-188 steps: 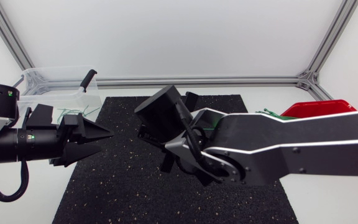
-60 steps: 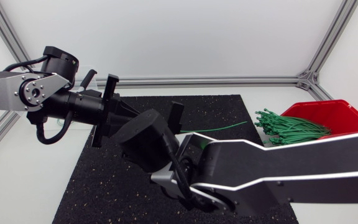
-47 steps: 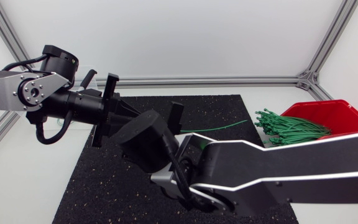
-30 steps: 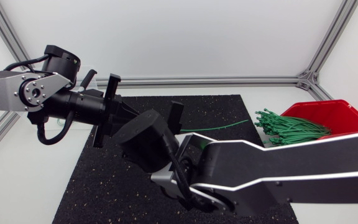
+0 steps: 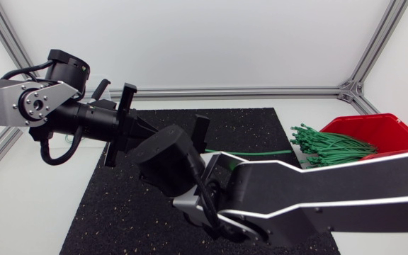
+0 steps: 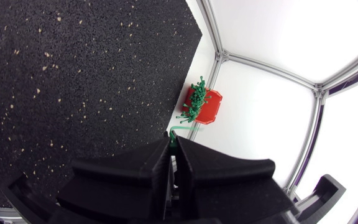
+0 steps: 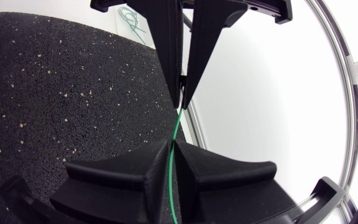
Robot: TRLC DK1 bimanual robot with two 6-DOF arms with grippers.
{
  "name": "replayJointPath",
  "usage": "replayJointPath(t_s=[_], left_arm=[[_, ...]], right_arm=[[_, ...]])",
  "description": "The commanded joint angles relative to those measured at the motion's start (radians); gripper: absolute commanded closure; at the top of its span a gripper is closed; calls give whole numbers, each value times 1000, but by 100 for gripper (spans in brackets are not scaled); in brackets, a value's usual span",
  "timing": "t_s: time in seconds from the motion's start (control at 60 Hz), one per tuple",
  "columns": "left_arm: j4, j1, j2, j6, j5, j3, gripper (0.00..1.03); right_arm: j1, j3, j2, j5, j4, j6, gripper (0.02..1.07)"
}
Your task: Take a green cable tie from the red box, thread the tail through the head to close it, then place it in the transparent bin on the left.
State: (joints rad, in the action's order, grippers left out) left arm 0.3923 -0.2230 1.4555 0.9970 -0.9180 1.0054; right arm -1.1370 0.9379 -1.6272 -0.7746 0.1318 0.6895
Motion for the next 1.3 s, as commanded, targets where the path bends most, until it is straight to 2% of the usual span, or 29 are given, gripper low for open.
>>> replayJointPath(t_s=[0.0,0.183,0.367,0.5,0.667,0.8,0.967,1.283], left_arm=[[5,14,-23,-47,1,7,99],[23,43,-26,-158,16,4,100],[154,70,-23,-382,16,50,100],[257,67,-15,-561,15,98,100],[333,53,-12,-748,1,144,100],[421,17,-14,-925,-16,174,100],[462,-10,-34,-1061,-15,174,100],[491,-9,-41,-1285,-15,182,100]], right_arm=[[6,-31,30,-3,-1,21,75],[46,-30,121,86,-83,-8,70],[141,36,185,304,-284,-130,67],[232,99,179,494,-402,-183,67],[335,217,112,824,-590,-235,67],[402,289,61,1008,-679,-235,67],[457,375,-10,1153,-771,-231,67],[477,463,-77,1341,-928,-185,67]])
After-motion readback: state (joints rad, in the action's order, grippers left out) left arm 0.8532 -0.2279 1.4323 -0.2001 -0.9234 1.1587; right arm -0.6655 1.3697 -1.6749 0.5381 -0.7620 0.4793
